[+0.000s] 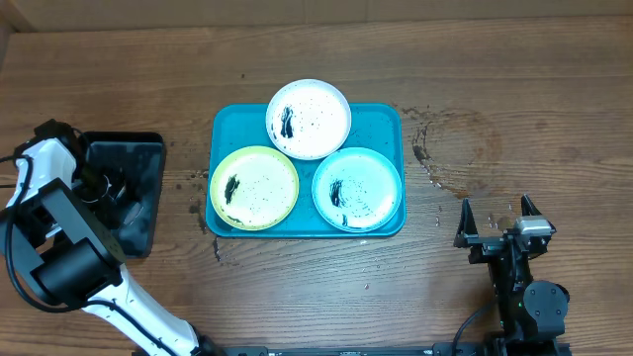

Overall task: Clean dirty plates on tray and stack at the side
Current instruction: 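Dip and rub the sponge in the soapy water with the left gripper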

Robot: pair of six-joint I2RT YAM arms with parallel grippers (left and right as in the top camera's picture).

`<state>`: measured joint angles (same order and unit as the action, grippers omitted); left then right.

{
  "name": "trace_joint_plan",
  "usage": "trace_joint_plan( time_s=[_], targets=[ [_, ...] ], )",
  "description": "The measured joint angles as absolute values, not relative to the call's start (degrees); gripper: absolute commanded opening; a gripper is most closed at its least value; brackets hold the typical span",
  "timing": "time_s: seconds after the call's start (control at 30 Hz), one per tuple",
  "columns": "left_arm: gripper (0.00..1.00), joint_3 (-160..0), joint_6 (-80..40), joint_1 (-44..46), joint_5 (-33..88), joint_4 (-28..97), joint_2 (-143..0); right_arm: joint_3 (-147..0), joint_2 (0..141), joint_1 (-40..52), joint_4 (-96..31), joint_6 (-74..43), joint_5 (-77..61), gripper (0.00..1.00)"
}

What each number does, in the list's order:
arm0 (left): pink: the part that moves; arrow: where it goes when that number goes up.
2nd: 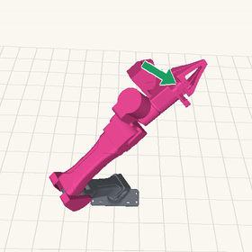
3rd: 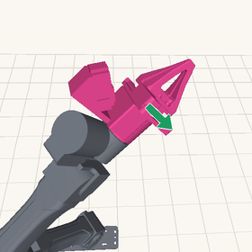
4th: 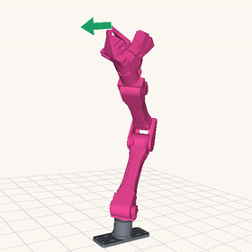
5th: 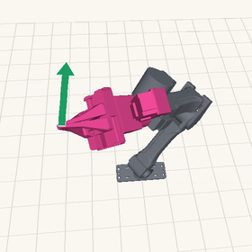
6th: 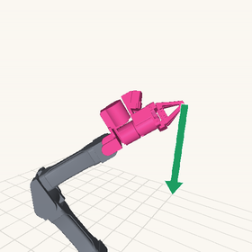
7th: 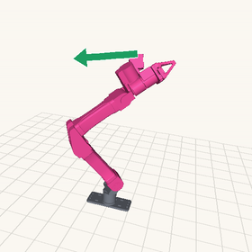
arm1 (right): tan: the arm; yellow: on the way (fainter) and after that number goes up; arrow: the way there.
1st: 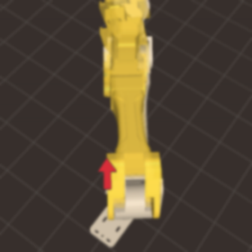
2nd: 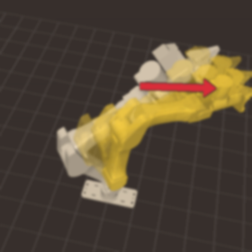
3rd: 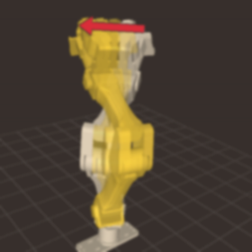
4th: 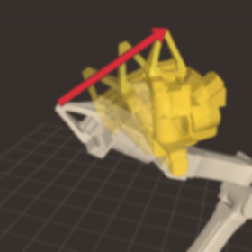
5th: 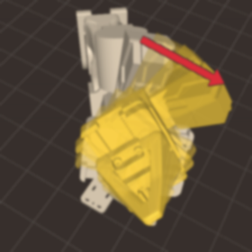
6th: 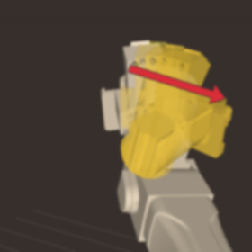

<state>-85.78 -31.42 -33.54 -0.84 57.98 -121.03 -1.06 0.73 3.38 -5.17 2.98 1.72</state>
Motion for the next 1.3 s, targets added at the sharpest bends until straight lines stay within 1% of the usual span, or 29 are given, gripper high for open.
trace_joint_plan(
  time_s=[0.37, 0.43, 0.47, 0.53, 0.6, 0.63, 0.67, 0.7, 0.73, 0.8, 0.87, 0.9, 1.07, 1.1, 1.13, 1.17, 1.2, 1.3],
  targets=[
    [1.00, -85.9, -31.4, -33.5, -5.0, 49.3, -121.1, -1.1, 0.7, 3.4, -5.1, 3.0, 1.7, 1.00],
    [0.99, -85.9, -31.4, -33.5, -5.4, 48.9, -121.1, -1.1, 0.7, 3.4, -5.1, 3.0, 1.7, 1.00],
    [0.97, -85.9, -31.4, -33.5, -5.5, 48.6, -121.1, -1.1, 0.7, 3.4, -5.1, 3.0, 1.7, 1.00],
    [0.88, -85.9, -31.6, -33.5, -5.9, 48.1, -121.1, -1.1, 0.7, 3.4, -5.1, 3.0, 1.7, 1.00],
    [0.65, -85.9, -31.7, -33.5, -6.2, 47.9, -121.1, -1.1, 0.7, 3.4, -5.1, 3.0, 1.7, 1.00],
    [0.51, -85.9, -31.8, -33.5, -6.3, 48.0, -121.1, -1.1, 0.7, 3.4, -5.1, 3.0, 1.7, 1.00],
    [0.41, -85.9, -31.8, -33.5, -6.4, 48.0, -121.1, -1.1, 0.7, 3.4, -5.1, 3.0, 1.7, 1.00],
    [0.36, -85.9, -31.6, -33.5, -6.6, 48.0, -121.1, -1.1, 0.7, 3.4, -5.1, 3.0, 1.7, 1.00],
    [0.33, -85.9, -31.7, -33.5, -6.6, 48.0, -121.1, -1.1, 0.7, 3.4, -5.1, 3.0, 1.7, 1.00],
    [0.20, -85.9, -31.7, -33.5, -6.7, 48.1, -121.1, -1.1, 0.7, 3.4, -5.1, 3.0, 1.7, 1.00],
    [0.06, -85.9, -31.6, -33.5, -6.7, 48.4, -121.1, -1.1, 0.7, 3.4, -5.1, 3.0, 1.7, 1.00],
    [0.04, -85.9, -31.7, -33.5, -6.7, 48.5, -121.1, -1.1, 0.7, 3.4, -5.1, 3.0, 1.7, 1.00],
    [0.05, -85.9, -31.4, -33.5, -6.9, 48.8, -121.1, -1.1, 0.7, 3.4, -5.1, 3.0, 1.7, 1.00],
    [0.16, -85.9, -31.4, -33.5, -6.9, 49.2, -121.1, -1.1, 0.7, 3.4, -5.1, 3.0, 1.7, 1.00],
    [0.38, -85.9, -31.4, -33.5, -6.9, 49.7, -121.1, -1.1, 0.7, 3.4, -5.1, 3.0, 1.7, 1.00],
    [0.66, -85.9, -31.2, -33.5, -7.0, 50.3, -121.1, -1.1, 0.7, 3.4, -5.1, 3.0, 1.7, 1.00],
    [1.00, -85.9, -31.4, -33.5, -7.1, 51.1, -121.1, -1.1, 0.7, 3.4, -5.1, 3.0, 1.7, 1.00],
    [1.00, -86.1, -31.4, -33.5, -6.6, 53.8, -121.1, -1.1, 0.7, 3.4, -5.1, 3.0, 1.7, 1.00]
  ],
)
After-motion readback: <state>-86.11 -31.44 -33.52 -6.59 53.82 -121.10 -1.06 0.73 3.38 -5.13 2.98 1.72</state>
